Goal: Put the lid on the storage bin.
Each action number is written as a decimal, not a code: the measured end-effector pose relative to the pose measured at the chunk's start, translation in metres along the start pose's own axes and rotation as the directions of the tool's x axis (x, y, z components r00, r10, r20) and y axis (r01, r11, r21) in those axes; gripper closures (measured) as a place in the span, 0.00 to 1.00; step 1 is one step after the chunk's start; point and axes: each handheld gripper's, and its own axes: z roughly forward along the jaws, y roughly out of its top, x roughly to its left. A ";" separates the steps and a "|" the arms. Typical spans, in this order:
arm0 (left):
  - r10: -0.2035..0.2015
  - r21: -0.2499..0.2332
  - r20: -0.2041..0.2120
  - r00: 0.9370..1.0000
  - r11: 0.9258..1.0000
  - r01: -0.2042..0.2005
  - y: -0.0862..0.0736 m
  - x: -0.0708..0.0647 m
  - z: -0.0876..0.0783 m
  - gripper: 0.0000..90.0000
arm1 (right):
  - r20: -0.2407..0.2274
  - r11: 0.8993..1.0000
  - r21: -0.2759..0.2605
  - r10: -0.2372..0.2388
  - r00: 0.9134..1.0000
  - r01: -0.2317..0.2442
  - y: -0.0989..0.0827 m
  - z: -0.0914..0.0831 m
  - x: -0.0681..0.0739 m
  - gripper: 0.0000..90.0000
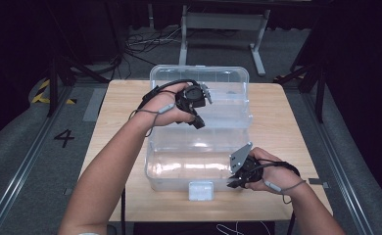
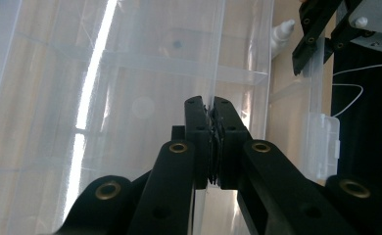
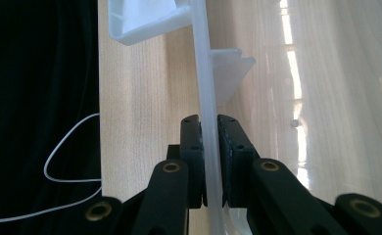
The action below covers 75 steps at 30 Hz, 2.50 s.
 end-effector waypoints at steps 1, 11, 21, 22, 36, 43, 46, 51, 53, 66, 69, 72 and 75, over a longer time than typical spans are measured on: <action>0.001 0.006 -0.003 1.000 1.000 -0.001 0.001 -0.002 0.000 0.97 | 0.002 1.000 -0.001 0.004 1.000 -0.004 0.000 0.000 0.000 0.92; 0.019 0.052 0.018 1.000 0.998 -0.020 0.004 -0.014 0.002 0.96 | -0.001 1.000 -0.009 0.009 1.000 -0.009 -0.001 0.000 0.001 0.92; 0.033 0.074 0.053 0.998 0.997 -0.037 0.005 -0.026 0.007 0.95 | 0.006 1.000 -0.008 0.017 1.000 -0.017 -0.001 0.000 0.002 0.91; 0.035 0.075 0.048 0.998 0.996 -0.039 0.005 -0.027 0.007 0.95 | 0.007 1.000 -0.008 0.018 1.000 -0.018 -0.001 0.000 0.002 0.91; 0.041 0.090 0.056 0.998 0.995 -0.046 0.003 -0.038 0.012 0.95 | 0.009 0.999 -0.006 0.038 0.999 -0.038 -0.001 0.000 0.004 0.90; 0.033 0.077 0.054 0.998 0.996 -0.037 -0.001 -0.042 0.013 0.93 | 0.022 0.999 -0.006 0.033 0.999 -0.033 -0.001 0.000 0.005 0.89; 0.044 0.077 0.058 0.997 0.996 -0.048 -0.001 -0.044 0.015 0.93 | 0.023 1.000 -0.002 0.028 0.999 -0.028 0.000 0.000 0.006 0.89; 0.039 0.084 0.064 0.997 0.995 -0.044 -0.001 -0.045 0.016 0.94 | 0.033 0.999 0.003 0.032 0.999 -0.032 0.000 0.000 0.007 0.89; 0.040 0.082 0.068 0.997 0.996 -0.046 -0.002 -0.045 0.016 0.94 | 0.042 0.999 0.006 0.033 0.999 -0.033 0.000 0.000 0.008 0.88; 0.027 0.069 0.067 0.997 0.997 -0.031 -0.006 -0.050 0.019 0.94 | 0.065 0.999 0.018 0.026 0.998 -0.027 0.002 0.000 0.010 0.88; 0.026 0.068 0.066 0.997 0.997 -0.030 -0.006 -0.050 0.019 0.95 | 0.070 0.999 0.018 0.028 0.997 -0.030 0.002 0.000 0.011 0.88; 0.027 0.070 0.063 0.998 0.997 -0.032 -0.006 -0.050 0.020 0.95 | 0.074 0.999 0.019 0.036 0.997 -0.037 0.002 -0.002 0.012 0.88; 0.029 0.073 0.059 0.998 0.997 -0.034 -0.005 -0.050 0.020 0.96 | 0.081 0.999 0.008 0.038 0.996 -0.039 0.001 -0.006 0.012 0.88</action>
